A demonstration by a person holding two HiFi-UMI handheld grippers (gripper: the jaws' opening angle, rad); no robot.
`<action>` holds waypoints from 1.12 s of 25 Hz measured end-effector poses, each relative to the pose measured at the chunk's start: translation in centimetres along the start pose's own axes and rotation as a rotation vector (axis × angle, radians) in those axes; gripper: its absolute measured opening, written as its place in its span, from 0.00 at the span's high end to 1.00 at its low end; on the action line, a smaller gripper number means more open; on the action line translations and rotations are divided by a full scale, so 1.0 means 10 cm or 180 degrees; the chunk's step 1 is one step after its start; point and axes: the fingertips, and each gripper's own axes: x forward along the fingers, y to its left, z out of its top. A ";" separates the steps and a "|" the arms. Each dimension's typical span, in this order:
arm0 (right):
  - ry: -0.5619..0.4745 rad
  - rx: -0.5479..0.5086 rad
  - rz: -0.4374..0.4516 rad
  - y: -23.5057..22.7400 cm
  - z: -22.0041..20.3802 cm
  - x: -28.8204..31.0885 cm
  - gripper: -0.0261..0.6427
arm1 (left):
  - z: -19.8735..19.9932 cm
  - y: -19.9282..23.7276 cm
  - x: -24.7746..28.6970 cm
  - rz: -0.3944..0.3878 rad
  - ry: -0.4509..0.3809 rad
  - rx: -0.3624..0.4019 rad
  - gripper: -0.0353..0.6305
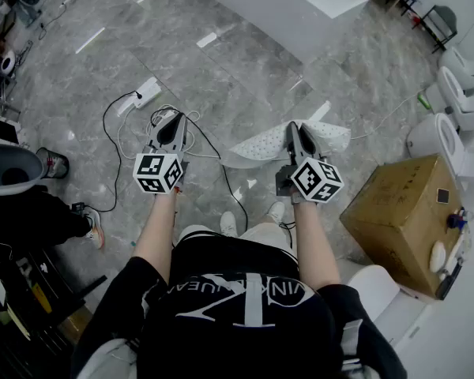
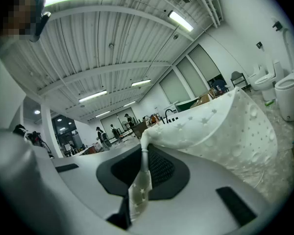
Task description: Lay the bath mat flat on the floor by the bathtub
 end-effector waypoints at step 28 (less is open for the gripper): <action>-0.0069 0.0183 -0.0010 -0.22 0.32 0.92 0.90 | 0.28 0.61 0.48 0.0192 -0.0088 -0.0014 0.93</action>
